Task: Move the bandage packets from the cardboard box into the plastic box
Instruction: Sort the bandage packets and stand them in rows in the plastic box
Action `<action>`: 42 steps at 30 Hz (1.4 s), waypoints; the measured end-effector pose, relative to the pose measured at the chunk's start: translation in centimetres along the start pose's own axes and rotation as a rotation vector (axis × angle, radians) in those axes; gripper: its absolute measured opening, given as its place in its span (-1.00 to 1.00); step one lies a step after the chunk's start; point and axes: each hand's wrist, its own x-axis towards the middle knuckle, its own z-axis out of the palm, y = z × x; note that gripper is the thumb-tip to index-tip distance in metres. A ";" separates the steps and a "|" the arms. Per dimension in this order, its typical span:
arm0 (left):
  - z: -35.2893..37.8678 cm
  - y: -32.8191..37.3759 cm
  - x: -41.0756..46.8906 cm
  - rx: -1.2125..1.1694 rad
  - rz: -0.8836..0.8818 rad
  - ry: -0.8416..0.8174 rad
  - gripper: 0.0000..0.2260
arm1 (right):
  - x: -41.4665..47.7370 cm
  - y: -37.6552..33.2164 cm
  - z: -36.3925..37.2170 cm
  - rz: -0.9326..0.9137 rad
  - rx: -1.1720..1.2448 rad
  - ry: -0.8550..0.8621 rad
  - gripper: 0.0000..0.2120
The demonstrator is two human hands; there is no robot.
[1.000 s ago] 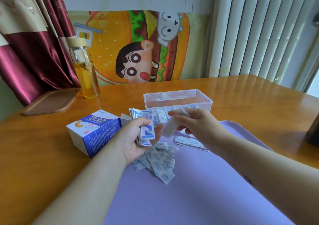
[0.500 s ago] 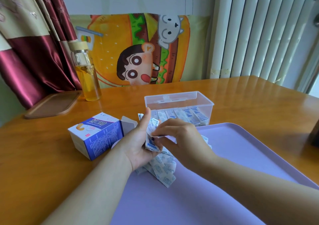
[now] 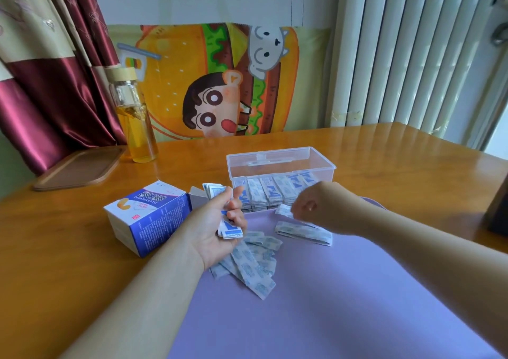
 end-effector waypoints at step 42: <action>0.3 1.8 -1.1 -0.175 0.143 0.067 -0.84 | -0.1 0.7 1.3 0.234 0.060 -0.113 -0.83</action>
